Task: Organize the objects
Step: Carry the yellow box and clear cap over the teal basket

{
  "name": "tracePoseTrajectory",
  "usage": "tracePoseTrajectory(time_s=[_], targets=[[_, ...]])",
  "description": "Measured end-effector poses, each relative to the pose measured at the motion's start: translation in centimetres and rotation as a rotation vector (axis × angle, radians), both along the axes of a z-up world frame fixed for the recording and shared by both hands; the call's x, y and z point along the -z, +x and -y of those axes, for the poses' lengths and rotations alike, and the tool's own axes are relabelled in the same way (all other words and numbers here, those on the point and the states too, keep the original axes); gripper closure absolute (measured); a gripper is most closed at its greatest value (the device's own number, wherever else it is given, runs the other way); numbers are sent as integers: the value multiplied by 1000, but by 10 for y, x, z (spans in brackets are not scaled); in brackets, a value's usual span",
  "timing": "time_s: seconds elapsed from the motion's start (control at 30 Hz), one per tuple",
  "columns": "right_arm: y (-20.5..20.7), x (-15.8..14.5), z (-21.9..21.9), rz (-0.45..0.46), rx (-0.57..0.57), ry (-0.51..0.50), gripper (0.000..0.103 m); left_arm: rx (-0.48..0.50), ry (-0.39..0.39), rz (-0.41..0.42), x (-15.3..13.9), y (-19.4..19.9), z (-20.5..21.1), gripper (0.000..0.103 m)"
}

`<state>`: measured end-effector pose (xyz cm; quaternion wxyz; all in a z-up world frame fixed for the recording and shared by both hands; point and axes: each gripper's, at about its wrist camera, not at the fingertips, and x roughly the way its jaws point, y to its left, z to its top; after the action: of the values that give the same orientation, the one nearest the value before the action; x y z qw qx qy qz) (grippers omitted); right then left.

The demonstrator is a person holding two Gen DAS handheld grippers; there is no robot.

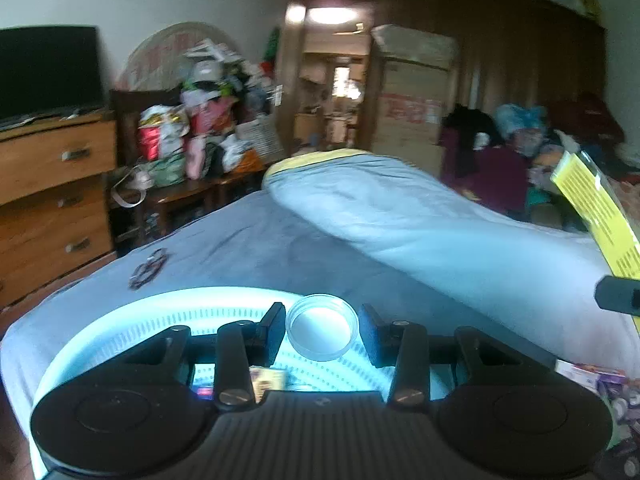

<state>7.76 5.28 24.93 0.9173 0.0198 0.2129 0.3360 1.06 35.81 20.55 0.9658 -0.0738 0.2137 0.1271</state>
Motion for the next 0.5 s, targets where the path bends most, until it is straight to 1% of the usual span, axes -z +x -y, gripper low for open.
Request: tracePoseTrajectory(time_s=[0.13,0.2,0.3,0.4,0.5], targets=[[7,-9,-51,-30,-75,-16,56,-50,-26,-12,-3,-12,-37,60],[13,-10,-70,-69,-102,-14,56,-65,-39,-16,-4,-13,-48,60],[18,-11,-92,-85,-118,-31,56,-85,-54,-14,-6,-15,-61,60],[21,-10,-108,-103,-130,-48,56,-94,-64,-14,-4,-16,-58,60],[21,-7,-120,-112,-137,-65,56,-100,-71,-22,2,-7,-52,60]])
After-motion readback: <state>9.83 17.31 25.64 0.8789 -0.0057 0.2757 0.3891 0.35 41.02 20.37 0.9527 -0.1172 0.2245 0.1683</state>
